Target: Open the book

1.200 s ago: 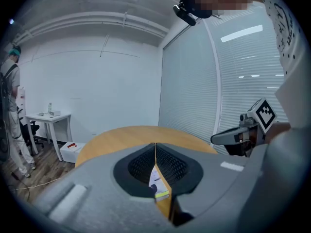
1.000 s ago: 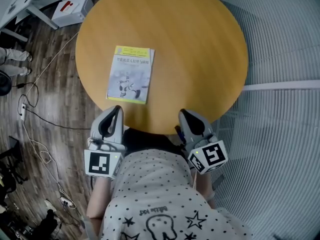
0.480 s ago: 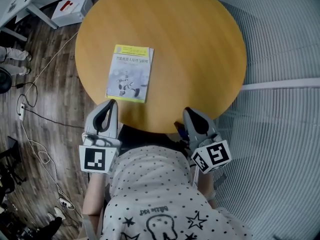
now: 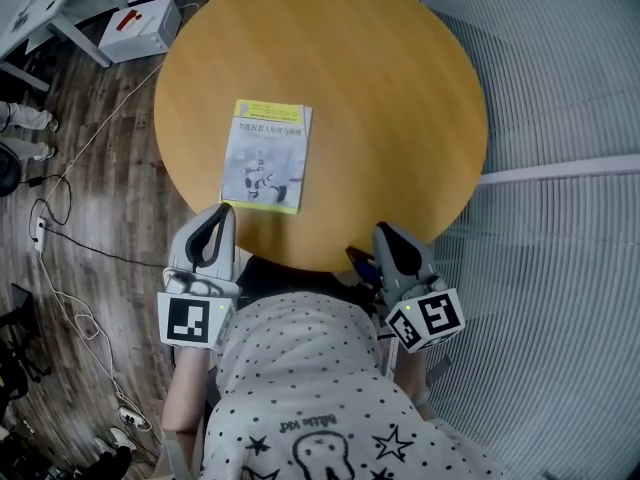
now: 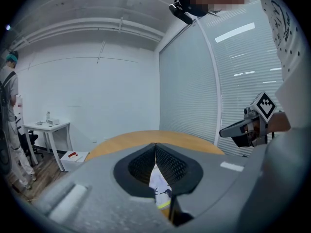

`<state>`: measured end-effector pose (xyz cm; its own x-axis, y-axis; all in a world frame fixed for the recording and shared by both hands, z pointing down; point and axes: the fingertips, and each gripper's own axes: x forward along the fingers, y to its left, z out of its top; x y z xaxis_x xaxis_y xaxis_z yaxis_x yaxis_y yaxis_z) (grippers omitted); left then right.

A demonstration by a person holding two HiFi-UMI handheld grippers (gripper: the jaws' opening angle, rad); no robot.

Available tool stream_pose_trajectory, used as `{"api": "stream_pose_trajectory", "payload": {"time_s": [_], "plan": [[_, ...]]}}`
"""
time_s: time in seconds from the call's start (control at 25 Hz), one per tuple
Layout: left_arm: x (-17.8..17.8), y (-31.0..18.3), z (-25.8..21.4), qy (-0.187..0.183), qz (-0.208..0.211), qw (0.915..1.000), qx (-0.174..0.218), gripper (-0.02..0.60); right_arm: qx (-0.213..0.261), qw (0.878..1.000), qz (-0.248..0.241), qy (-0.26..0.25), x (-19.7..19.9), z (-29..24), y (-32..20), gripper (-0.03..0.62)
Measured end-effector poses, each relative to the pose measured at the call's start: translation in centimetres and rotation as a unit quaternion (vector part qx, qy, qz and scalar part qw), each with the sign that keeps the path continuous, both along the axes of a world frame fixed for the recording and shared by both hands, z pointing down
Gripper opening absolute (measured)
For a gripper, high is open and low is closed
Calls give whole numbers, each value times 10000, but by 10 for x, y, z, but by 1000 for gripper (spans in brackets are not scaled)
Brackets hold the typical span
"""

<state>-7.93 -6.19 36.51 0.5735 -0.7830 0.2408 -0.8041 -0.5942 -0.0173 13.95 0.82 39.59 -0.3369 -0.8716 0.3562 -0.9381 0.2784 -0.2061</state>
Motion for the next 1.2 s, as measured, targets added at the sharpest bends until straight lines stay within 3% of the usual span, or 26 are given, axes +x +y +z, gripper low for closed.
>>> {"api": "stream_pose_trajectory", "payload": {"time_s": [0.56, 1.2], "plan": [[9, -16, 15, 68, 325, 9991, -263, 12, -112, 9993, 337, -79, -4, 8, -12, 5], [18, -31, 20, 133, 329, 9984, -440, 12, -43, 9987, 494, -74, 12, 3, -32, 5]]}}
